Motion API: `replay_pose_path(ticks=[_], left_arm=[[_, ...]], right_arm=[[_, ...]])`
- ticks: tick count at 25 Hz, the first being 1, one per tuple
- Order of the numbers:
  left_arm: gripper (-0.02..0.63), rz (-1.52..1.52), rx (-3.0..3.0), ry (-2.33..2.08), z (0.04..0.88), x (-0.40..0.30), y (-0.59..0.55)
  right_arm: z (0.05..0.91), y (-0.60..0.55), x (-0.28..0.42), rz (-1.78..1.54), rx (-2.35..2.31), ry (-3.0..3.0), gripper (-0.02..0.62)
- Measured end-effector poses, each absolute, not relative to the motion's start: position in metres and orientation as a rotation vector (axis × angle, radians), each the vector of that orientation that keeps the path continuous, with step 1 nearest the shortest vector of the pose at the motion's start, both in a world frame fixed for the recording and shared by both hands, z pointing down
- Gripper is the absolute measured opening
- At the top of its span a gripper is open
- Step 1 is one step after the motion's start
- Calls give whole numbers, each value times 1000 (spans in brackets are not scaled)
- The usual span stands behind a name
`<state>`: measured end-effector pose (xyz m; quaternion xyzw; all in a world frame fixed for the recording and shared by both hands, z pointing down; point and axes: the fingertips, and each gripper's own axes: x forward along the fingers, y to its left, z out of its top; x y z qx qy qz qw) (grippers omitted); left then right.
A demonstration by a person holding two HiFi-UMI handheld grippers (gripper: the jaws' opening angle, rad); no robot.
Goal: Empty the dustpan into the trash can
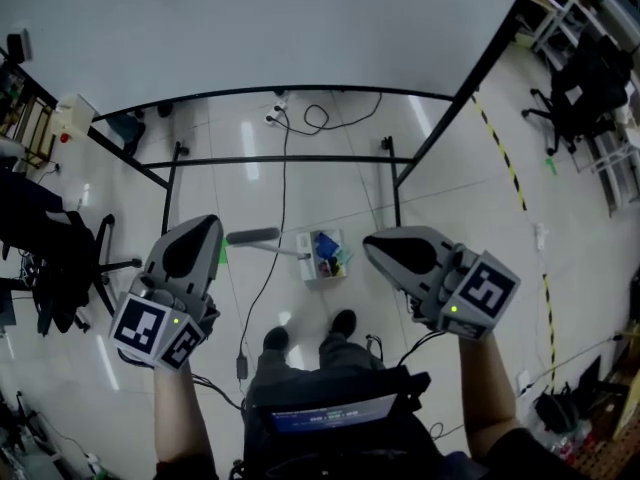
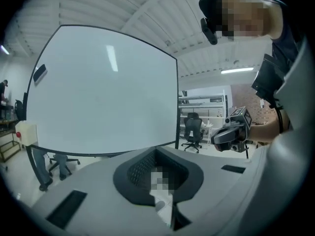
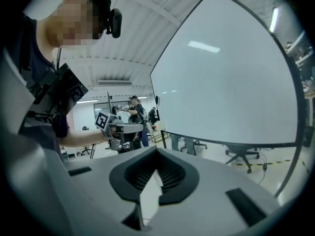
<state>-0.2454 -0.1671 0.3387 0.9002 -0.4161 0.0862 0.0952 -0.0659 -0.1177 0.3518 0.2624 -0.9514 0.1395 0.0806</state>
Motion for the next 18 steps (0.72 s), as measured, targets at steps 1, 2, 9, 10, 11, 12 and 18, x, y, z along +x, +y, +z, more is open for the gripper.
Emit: replay_pose_path(ticks=[1,2,9,10,11,12,18], left_arm=[[0,272,2665,-1253,337,-246,-165],[0,284,2660,-1275,335,-247,-163],[0,369,2594,-1499,333,-262,-158],[0,391,2593,-1501,336,-264,-157],[0,428,2595,-1489,341,-267,-155],[0,476,2599,-1466,348,-268,-153],[0,581,2637,-1429,384,-282,-163]], right_arm=[[351,-119,-66,418,760,-2859,18],[350,-119,-66,418,738,-2872,18],[366,-119,-55,477,628,-2894,18],[369,-120,-55,484,629,-2894,18],[370,-120,-57,493,630,-2893,18],[372,-121,-59,503,632,-2892,18],[382,-122,-80,553,635,-2864,18]])
